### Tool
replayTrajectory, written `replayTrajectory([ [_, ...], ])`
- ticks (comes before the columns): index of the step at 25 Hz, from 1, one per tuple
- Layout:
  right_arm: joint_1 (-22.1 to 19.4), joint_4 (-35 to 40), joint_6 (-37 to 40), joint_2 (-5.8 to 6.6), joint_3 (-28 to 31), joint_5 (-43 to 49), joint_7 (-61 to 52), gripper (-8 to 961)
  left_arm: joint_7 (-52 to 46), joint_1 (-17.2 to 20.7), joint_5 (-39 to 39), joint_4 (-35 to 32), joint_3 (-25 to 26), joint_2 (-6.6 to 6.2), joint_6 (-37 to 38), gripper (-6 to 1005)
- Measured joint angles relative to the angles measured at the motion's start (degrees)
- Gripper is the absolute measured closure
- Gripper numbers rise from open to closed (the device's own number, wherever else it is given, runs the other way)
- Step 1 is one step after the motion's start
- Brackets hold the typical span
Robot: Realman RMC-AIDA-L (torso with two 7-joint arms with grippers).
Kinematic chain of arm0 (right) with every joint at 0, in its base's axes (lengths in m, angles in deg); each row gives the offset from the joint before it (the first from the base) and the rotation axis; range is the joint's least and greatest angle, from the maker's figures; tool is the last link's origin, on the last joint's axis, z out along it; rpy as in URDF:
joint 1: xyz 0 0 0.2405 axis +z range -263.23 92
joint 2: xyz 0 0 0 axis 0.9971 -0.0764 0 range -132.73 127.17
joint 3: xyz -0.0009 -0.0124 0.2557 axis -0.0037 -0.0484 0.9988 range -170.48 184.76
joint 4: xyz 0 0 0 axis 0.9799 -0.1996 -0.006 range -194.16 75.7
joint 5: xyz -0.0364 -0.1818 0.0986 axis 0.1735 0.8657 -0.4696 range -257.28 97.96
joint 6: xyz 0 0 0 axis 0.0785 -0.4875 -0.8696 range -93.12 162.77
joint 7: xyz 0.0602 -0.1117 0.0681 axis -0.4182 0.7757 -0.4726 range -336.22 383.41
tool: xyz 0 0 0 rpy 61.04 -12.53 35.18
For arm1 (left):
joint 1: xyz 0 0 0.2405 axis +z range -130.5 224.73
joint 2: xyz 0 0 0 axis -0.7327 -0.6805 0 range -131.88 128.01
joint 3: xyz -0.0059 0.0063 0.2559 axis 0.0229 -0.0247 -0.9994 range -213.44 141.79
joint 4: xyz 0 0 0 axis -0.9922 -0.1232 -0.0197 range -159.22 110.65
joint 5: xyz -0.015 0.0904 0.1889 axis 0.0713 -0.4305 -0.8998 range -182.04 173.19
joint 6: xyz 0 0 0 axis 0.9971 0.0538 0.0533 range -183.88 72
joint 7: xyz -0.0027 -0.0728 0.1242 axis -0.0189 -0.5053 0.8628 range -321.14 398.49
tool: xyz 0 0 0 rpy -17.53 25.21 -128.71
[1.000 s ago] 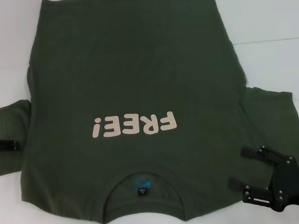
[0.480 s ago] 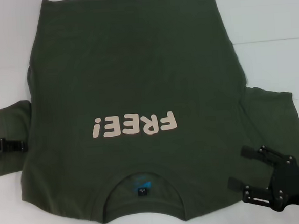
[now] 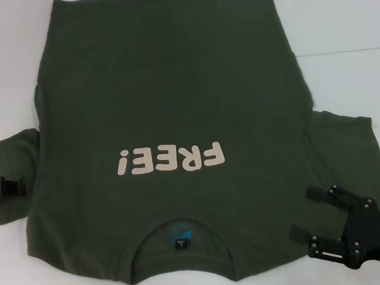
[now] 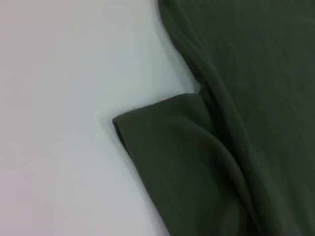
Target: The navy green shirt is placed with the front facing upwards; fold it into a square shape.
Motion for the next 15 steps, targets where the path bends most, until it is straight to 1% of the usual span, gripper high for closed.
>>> replayTrajectory([
  [5, 0.04, 0.00, 0.00, 0.00, 0.00, 0.00, 0.00, 29, 0.28, 0.00, -0.05, -0.03, -0.08, -0.02, -0.04, 455],
  [10, 0.04, 0.00, 0.00, 0.00, 0.00, 0.00, 0.00, 29, 0.72, -0.03, -0.05, -0.04, -0.93, 0.08, -0.20, 700],
  [15, 0.12, 0.00, 0.00, 0.00, 0.00, 0.00, 0.00, 28, 0.75, -0.07, 0.14, -0.12, -1.43, 0.20, -0.28, 863],
])
